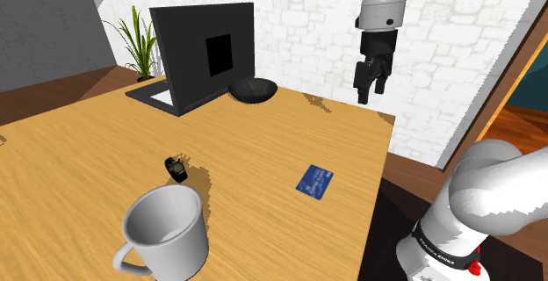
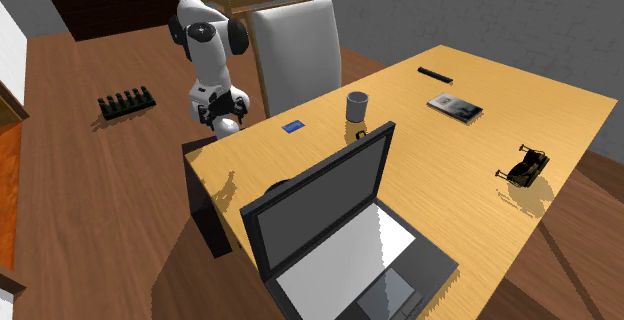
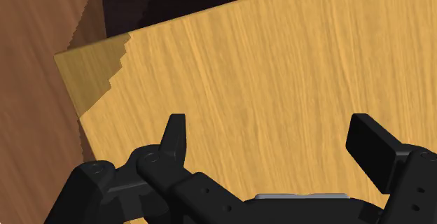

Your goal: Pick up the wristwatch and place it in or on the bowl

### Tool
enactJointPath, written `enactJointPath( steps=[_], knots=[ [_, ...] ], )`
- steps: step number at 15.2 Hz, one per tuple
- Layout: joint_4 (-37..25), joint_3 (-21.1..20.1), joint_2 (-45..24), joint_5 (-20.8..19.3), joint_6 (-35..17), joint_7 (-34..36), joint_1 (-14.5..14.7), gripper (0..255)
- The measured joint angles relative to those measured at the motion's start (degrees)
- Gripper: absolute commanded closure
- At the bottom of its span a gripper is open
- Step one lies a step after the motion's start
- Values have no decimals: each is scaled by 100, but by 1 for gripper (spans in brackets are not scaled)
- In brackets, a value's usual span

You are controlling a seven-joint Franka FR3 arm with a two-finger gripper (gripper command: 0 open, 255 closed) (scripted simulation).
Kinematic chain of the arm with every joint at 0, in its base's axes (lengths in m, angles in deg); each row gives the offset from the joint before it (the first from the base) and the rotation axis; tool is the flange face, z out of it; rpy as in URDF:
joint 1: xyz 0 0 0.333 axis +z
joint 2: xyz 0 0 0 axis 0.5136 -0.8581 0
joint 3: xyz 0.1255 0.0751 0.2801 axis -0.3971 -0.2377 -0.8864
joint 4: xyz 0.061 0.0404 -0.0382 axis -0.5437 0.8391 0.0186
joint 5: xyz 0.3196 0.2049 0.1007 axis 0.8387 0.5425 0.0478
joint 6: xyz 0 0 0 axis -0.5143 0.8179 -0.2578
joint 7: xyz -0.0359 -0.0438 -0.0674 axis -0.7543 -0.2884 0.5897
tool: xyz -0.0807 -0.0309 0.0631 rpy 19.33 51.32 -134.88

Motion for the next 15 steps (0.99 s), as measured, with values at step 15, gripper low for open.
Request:
enactJointPath(
  steps=[15],
  knots=[
    [-825, -1171, -1584, 943, -924, 1035, 628, 0]
  ],
)
